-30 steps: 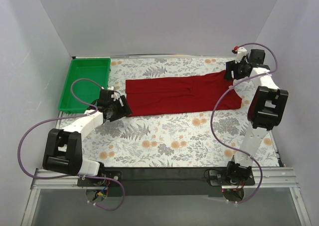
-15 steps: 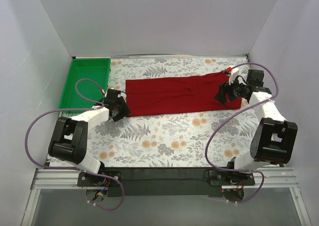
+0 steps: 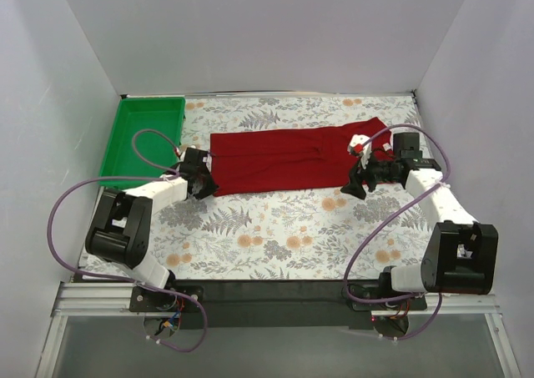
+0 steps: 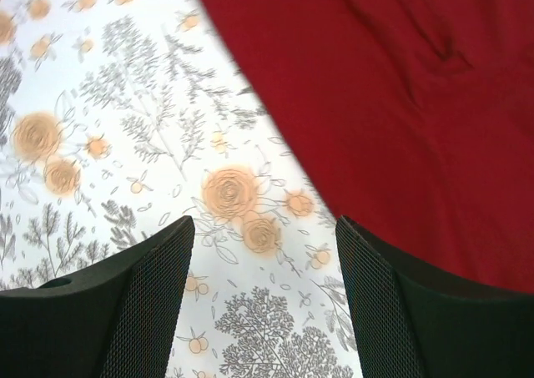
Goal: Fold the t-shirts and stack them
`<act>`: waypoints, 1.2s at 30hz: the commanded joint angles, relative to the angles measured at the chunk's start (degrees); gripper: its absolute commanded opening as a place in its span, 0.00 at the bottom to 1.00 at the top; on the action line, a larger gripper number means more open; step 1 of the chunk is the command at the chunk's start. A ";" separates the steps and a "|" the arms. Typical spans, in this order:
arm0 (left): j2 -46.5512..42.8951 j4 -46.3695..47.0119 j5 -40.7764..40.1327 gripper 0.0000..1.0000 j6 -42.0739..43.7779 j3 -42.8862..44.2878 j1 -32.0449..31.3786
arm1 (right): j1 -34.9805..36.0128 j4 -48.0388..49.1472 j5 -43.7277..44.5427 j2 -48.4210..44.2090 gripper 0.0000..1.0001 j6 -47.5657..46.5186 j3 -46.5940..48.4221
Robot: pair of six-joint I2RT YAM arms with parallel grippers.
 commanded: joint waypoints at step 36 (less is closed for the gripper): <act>-62.65 -15.31 -8.96 0.84 15.49 -7.19 -0.74 | 49.88 16.65 30.63 39.57 0.37 -5.89 27.14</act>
